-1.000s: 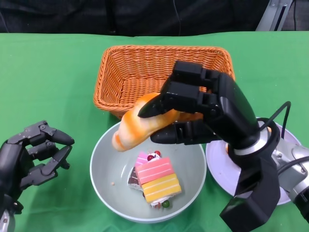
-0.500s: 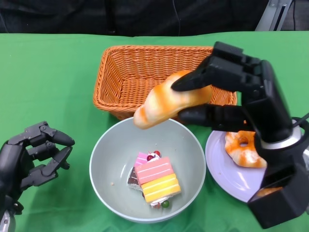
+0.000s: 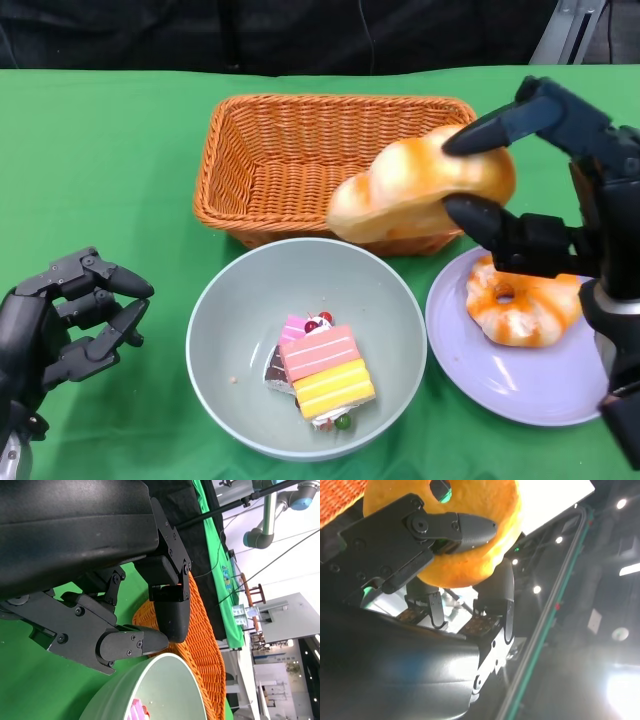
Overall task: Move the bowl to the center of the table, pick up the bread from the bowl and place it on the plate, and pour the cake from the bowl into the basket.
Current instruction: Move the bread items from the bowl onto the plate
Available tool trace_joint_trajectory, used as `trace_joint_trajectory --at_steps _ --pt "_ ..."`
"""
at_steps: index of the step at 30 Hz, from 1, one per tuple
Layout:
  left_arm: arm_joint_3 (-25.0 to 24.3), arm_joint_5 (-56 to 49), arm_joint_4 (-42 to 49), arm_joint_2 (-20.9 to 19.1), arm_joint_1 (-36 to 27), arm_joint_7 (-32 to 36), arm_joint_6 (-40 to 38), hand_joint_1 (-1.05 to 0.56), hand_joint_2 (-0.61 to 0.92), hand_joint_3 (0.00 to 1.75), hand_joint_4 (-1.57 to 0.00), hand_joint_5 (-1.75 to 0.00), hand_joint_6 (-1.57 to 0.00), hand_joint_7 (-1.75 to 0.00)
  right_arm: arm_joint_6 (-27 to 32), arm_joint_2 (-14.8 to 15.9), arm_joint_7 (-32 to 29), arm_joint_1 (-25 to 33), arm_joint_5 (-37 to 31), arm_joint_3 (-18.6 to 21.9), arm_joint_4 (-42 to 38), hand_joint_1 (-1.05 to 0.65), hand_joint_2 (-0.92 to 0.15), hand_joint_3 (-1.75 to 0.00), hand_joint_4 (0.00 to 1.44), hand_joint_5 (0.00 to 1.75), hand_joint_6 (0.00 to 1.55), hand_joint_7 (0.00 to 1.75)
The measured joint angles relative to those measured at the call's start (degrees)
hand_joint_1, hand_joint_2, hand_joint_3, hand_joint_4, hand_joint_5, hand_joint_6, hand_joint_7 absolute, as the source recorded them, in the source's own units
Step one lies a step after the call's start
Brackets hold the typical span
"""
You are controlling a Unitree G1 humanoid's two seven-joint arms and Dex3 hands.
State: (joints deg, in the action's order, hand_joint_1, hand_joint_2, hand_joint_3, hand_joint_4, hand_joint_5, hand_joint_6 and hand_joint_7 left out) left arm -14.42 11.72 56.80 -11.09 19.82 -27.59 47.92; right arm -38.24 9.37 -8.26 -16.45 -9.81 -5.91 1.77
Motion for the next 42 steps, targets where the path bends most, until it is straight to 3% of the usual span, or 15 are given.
trace_joint_trajectory --at_steps 3,5,9,21,31,35,42 --pt "-0.11 0.17 0.48 -0.05 0.1 -0.27 0.2 -0.24 0.8 0.6 -0.79 -1.6 -0.84 -1.18 5.03 -0.07 3.1 2.36 3.94 0.68 4.37 -0.03 -0.4 -1.34 0.67 1.73 0.63 1.45" --pt "-0.13 0.16 0.64 -0.08 0.12 -0.26 0.43 -0.24 0.79 0.6 -0.79 -1.59 -0.84 -1.18 7.56 0.02 5.23 3.98 6.65 1.18 7.02 -0.01 -0.38 -1.38 0.66 1.74 0.61 1.46" --pt "-0.15 0.15 0.7 -0.2 0.17 -0.26 0.53 -0.25 0.79 0.61 -0.79 -1.59 -0.85 -1.17 11.4 0.08 7.48 5.87 9.51 3.9 9.84 -0.02 -0.45 -1.24 0.65 1.74 0.61 1.46" --pt "-0.14 0.04 1.19 -0.31 0.22 -0.24 0.74 -0.25 0.78 0.62 -0.79 -1.59 -0.85 -1.17 18.26 -0.12 11.49 8.59 14.83 7.88 13.54 -0.03 -0.58 -1.11 0.69 1.74 0.61 1.4" --pt "-0.17 -0.05 1.35 -0.33 0.32 0.04 0.85 -0.25 0.77 0.64 -0.79 -1.61 -0.85 -1.17 29.86 -0.38 12.64 12.77 20.27 10.13 17.02 -0.02 -0.71 -0.95 0.65 1.75 0.54 1.44" --pt "-0.17 -0.17 2.03 -0.56 0.35 0.04 1.06 -0.26 0.77 0.64 -0.78 -1.62 -0.84 -1.19 33.09 -0.37 13.61 13.95 21.03 11.13 17.36 -0.02 -0.71 -0.91 0.62 1.75 0.51 1.48" --pt "-0.27 0.02 2.88 -0.72 0.96 -0.27 1.09 -0.27 0.77 0.63 -0.79 -1.59 -0.86 -1.17 41.65 0.06 14.53 14.4 21.32 12.04 17.39 -0.02 -0.86 -0.66 0.58 1.75 0.49 1.46"
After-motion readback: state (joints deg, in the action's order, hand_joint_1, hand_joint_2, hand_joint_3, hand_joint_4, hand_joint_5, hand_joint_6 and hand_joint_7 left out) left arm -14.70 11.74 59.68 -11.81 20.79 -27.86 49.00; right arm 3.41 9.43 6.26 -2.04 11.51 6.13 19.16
